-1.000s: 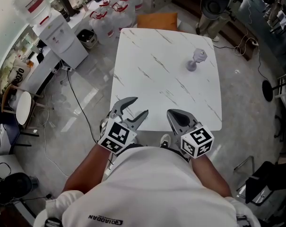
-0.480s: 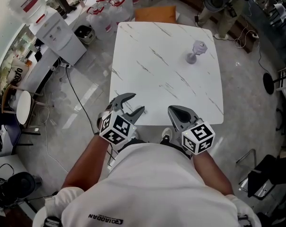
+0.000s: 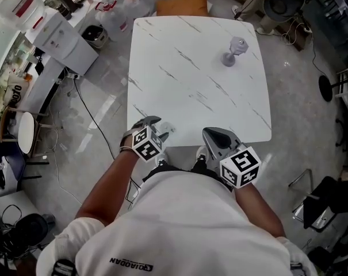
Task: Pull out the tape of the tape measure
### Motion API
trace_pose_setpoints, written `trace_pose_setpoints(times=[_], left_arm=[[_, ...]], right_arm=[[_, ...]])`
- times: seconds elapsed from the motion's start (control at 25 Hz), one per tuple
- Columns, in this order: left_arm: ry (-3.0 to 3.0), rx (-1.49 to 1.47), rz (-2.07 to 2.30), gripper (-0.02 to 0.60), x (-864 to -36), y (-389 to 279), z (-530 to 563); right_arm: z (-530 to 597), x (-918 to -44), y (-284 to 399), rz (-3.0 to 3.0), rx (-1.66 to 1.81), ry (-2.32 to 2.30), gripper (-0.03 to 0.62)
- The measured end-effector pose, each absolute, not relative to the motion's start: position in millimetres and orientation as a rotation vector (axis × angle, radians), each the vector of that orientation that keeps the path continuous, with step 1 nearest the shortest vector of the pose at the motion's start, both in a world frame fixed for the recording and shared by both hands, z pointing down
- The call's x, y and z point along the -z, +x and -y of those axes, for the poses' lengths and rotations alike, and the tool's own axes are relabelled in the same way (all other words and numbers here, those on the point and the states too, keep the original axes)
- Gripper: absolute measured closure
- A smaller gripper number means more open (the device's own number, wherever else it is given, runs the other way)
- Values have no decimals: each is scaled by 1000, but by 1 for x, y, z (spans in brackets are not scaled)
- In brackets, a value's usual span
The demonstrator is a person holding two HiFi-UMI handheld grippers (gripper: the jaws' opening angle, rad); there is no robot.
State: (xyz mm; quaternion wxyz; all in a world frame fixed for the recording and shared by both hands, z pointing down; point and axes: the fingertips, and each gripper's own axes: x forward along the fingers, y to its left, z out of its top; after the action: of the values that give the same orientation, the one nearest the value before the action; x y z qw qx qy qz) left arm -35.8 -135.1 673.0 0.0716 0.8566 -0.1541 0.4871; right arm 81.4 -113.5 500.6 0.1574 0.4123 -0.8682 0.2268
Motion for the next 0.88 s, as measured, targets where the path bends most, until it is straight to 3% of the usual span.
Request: trace_pose_setpoints(times=[0.64,0.88], left_arm=[[2425,-1572,317,322,-735,-29,127],[2398,-1538,323,357,-735,-28,123]], right_arm=[[107,-504,101,2439,-672,1252,588],[105,-502,102,2443,-667,1261,588]])
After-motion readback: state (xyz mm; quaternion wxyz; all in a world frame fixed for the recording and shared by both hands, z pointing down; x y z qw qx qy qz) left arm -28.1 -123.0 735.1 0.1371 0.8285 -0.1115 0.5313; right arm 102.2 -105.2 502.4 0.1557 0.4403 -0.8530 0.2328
